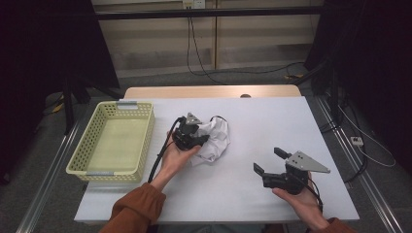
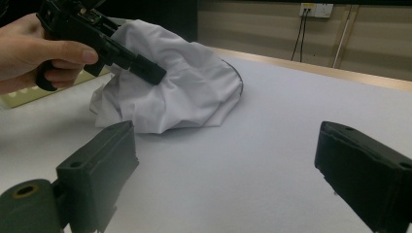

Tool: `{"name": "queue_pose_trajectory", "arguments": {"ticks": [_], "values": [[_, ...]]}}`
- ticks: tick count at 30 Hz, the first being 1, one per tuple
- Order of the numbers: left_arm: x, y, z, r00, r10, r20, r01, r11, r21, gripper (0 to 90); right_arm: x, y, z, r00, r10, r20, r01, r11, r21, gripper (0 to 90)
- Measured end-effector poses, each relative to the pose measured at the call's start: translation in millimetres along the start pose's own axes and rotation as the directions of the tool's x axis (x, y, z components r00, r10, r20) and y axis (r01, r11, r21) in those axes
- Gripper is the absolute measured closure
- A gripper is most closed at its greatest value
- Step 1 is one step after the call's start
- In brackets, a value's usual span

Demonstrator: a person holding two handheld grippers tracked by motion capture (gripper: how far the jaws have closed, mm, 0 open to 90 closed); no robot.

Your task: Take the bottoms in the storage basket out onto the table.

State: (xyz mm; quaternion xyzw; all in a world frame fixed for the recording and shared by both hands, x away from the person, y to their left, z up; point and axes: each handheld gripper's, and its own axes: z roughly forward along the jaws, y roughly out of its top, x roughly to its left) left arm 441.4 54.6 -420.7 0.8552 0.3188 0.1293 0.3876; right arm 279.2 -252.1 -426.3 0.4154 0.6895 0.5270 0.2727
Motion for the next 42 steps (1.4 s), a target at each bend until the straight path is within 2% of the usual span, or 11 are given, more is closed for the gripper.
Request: {"name": "queue_pose_trajectory", "arguments": {"ticks": [3,8,13,15,19,23,26,29,36,42], "values": [[-1.0,-1.3,3.0,0.9997,0.022,-0.004,-0.022,0.9997,0.009,63.6,-0.1,-0.1,0.1,1.0,-0.003,0.0,0.003,1.0,0.001,7.5],[-1.3,-7.2,12.6,0.9998,0.019,-0.003,-0.019,0.9991,0.039,56.0,0.0,0.0,0.0,1.0,-0.003,0.0,0.003,1.0,0.0,7.5],[-4.5,-9.2,17.4,0.9973,0.071,-0.017,-0.071,0.9968,0.037,50.9,-0.9,-0.4,0.4,1.0,-0.007,-0.003,0.007,1.0,0.002,7.5],[-5.4,-9.7,19.4,0.9966,0.079,-0.022,-0.078,0.9961,0.041,47.5,-1.1,-0.6,0.4,1.0,-0.006,-0.005,0.006,1.0,0.002,7.5],[-6.5,-9.3,20.1,0.9973,0.067,-0.028,-0.066,0.9969,0.043,45.3,-2.0,-0.9,0.1,1.0,-0.003,-0.002,0.003,1.0,0.002,7.5],[-6.1,-9.6,21.3,0.9993,0.037,-0.009,-0.037,0.9984,0.043,35.4,-2.7,-1.2,-0.1,1.0,0.0,-0.004,0.0,1.0,0.002,7.5],[-7.1,-9.1,21.6,0.9992,0.039,-0.009,-0.039,0.9986,0.036,27.5,-2.5,-1.0,-0.3,1.0,0.0,-0.005,0.0,1.0,-0.001,7.5],[-7.0,-8.6,22.2,0.9997,0.022,0.006,-0.022,0.9994,0.028,20.9,-2.8,-0.8,-0.8,1.0,0.001,-0.001,-0.001,1.0,-0.003,7.5],[-5.7,-7.1,20.5,0.9999,0.012,-0.008,-0.012,0.9999,0.007,13.4,-3.8,-1.6,-0.9,1.0,0.006,-0.002,-0.006,1.0,0.0,7.5],[-3.5,-5.7,18.3,1.0,-0.002,0.0,0.002,0.9999,-0.013,10.1,-4.2,-1.8,-1.6,0.9999,0.016,0.002,-0.016,1.0,-0.002,7.5]]}}
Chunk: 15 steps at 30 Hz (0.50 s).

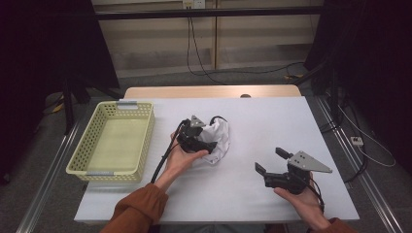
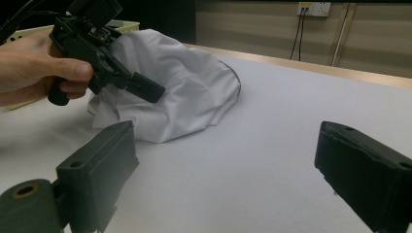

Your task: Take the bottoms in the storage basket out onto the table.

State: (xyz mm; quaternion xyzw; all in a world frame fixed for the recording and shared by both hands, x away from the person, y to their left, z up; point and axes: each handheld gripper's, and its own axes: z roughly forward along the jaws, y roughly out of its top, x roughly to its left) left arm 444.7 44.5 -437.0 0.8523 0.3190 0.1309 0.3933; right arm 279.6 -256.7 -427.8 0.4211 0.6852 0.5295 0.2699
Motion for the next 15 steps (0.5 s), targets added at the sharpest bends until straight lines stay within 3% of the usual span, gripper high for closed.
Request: {"name": "queue_pose_trajectory", "arguments": {"ticks": [1,15], "values": [[-0.9,0.1,-0.2,0.9998,-0.002,-0.021,0.002,1.0,-0.006,9.6,-0.2,-0.1,0.1,1.0,-0.005,0.0,0.005,1.0,0.001,7.5],[1.1,5.2,-14.2,1.0,-0.002,-0.009,0.001,0.9965,-0.084,6.7,1.7,1.3,1.9,1.0,-0.01,0.001,0.01,1.0,0.0,7.3]]}}
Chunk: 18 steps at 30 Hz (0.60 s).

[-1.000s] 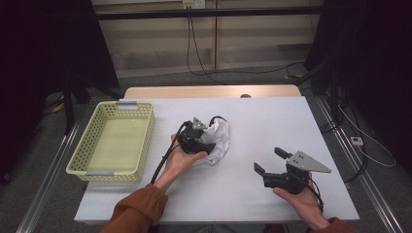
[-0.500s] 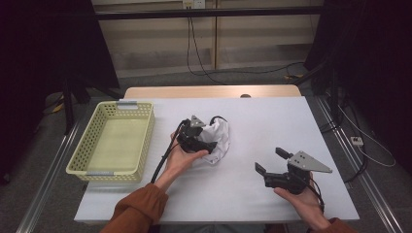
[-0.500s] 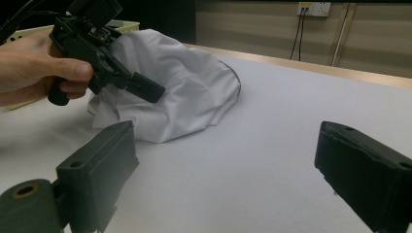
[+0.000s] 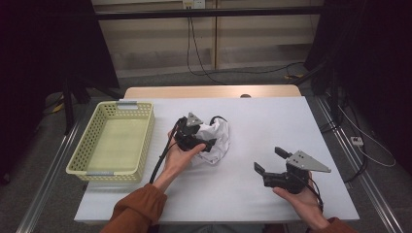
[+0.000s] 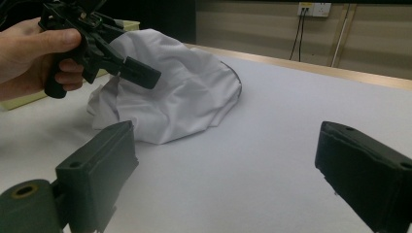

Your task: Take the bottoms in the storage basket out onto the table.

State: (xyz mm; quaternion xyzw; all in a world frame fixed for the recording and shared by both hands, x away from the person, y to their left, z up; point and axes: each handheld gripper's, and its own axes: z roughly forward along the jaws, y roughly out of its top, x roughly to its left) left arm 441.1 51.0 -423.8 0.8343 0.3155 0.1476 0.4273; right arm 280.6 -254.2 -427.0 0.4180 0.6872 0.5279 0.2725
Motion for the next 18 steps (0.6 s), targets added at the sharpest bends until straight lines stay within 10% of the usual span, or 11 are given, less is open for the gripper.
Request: {"name": "queue_pose_trajectory", "arguments": {"ticks": [18], "values": [[-3.2,8.7,-19.7,0.9992,0.031,0.024,-0.028,0.9931,-0.113,5.0,1.1,0.2,-0.8,1.0,-0.001,0.004,0.001,1.0,0.001,7.3]]}}
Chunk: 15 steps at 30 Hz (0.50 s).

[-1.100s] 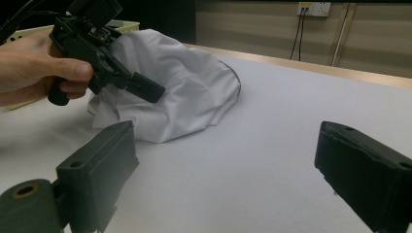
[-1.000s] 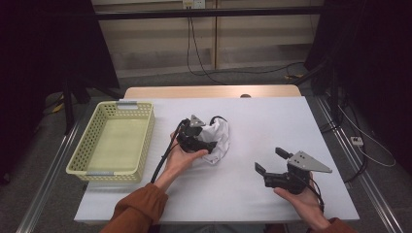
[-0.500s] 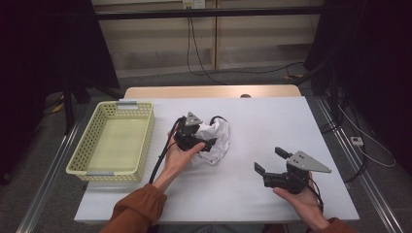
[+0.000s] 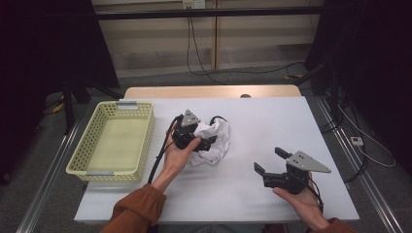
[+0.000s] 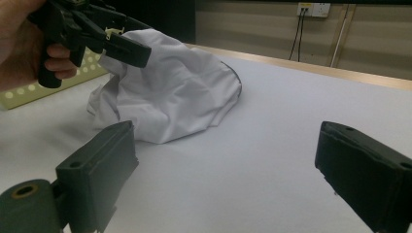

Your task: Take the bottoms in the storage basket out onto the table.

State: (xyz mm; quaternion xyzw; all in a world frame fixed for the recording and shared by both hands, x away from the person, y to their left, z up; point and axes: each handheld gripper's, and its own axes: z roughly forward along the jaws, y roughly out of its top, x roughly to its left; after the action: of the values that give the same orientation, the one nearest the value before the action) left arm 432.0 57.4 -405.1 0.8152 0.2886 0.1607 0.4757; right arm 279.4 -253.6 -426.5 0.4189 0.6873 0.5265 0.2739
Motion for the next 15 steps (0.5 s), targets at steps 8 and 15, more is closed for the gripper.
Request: {"name": "queue_pose_trajectory", "arguments": {"ticks": [8,15], "values": [[-1.6,6.0,-12.3,0.9981,0.014,-0.06,-0.015,0.9998,-0.011,5.7,0.1,0.1,-0.4,1.0,-0.007,0.001,0.007,1.0,0.001,7.3],[-5.4,11.7,-27.0,0.9953,0.012,-0.096,-0.016,0.9988,-0.047,6.8,-0.1,0.0,-0.7,1.0,-0.008,0.001,0.008,1.0,0.0,7.3]]}}
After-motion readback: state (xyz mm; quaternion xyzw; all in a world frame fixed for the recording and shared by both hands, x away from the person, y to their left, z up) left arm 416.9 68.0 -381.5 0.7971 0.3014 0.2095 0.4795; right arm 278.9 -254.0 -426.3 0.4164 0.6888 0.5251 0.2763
